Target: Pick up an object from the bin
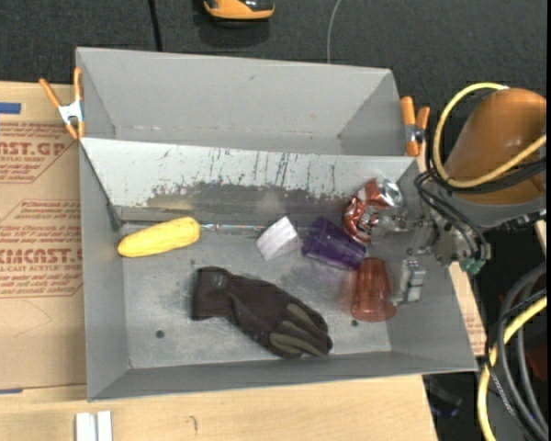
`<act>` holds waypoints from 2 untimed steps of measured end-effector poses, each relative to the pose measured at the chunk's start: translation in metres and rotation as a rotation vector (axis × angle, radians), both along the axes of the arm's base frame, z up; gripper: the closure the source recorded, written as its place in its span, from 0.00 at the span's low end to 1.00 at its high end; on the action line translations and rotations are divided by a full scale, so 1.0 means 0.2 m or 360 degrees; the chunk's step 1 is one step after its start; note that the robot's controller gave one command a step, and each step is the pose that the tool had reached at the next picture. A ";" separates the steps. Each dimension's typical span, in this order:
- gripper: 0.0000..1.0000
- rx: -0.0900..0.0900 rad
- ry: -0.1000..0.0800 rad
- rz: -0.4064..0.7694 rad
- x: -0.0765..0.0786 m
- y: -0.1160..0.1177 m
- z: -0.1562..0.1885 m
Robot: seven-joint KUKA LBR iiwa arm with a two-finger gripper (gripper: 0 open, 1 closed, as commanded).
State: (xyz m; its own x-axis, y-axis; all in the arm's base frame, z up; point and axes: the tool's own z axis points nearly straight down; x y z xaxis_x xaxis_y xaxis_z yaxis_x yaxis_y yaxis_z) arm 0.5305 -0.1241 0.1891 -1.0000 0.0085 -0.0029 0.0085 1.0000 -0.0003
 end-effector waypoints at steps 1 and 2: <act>0.00 -0.0001 -0.0004 0.0095 -0.06 -0.03 -0.03; 0.00 -0.0004 -0.0007 0.0250 -0.09 -0.03 -0.31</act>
Offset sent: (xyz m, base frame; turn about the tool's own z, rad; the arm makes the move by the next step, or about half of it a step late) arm -0.0188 0.0032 -0.1191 -0.2292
